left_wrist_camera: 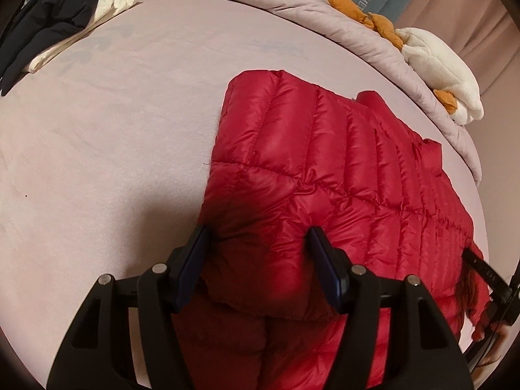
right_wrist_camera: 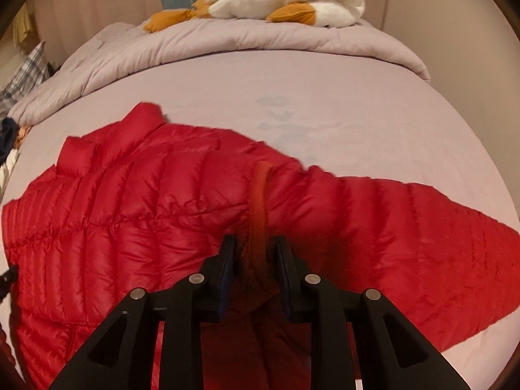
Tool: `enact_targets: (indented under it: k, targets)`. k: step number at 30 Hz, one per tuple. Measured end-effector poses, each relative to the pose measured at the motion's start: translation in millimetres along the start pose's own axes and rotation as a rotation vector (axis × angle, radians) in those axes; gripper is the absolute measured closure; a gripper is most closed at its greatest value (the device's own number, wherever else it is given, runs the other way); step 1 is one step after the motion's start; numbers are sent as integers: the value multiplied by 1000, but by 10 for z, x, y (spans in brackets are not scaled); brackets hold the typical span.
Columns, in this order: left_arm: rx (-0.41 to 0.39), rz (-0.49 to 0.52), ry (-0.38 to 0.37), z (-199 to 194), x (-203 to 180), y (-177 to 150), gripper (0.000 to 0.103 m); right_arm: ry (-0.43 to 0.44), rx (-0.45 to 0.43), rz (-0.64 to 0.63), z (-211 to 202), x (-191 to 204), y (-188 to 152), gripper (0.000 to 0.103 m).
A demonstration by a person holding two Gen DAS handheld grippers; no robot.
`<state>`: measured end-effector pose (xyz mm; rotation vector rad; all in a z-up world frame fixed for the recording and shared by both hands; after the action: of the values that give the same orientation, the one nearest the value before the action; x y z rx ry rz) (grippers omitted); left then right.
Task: Fold large clothes
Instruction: 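Release the sleeve and withdraw the right tool above the jacket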
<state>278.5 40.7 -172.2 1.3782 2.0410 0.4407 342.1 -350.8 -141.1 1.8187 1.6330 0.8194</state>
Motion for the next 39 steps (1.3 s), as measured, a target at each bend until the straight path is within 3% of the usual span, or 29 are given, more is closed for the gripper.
enact_targets:
  k: [4,6,9,11,12,15,20,22,26,28,35,39]
  targets:
    - [-2,-27,9,-78,50,-18,41,-31,-11,27,-80,-114,-20,68]
    - [5,-29,47,-145,75,-57,35,-43,-15,33,-126,-154,-39,68]
    - [21,-91,-8,-253,166,-125,37,-69,-48,19,-244,-174,-53,67]
    - [9,-105,-4,-358,195,-124,38,-81,-69,20,-353,-219,-43,67]
    - [-1,-102,0,-418,197,-121,38,-97,-80,20,-405,-245,-37,64]
    - [-46,-92,-7,-688,170,-90,36,-136,-135,16,-614,-338,3,41]
    - [-110,-79,-47,-1078,47,-80,23,-97,-206,69,-1004,-513,-17,36]
    - [-126,-70,-68,-1201,-8,-86,17,-80,-229,90,-1146,-542,-30,25]
    - [-151,-42,-145,-1429,-149,-82,8,-41,-289,105,-1472,-558,-73,20]
    - [-173,-28,-163,-1545,-189,-88,4,-19,-314,105,-1621,-525,-116,12]
    - [-254,12,-164,-1888,-343,-152,1,57,-374,94,-2010,-367,-291,3]
    - [-249,53,-188,-1949,-432,-232,1,95,-386,92,-2142,-286,-363,1]
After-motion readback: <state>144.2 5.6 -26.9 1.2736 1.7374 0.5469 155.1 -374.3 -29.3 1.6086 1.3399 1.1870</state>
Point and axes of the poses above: each gripper's, at about its wrist camera, not at the fingertips, and z roughly the way its jaws point, x to its left, y to its top, the point moved 1 cm from there along z, roughly the way its jaws point, and after that the axes turned 10 degrees about -x, right-handed, at the moved point
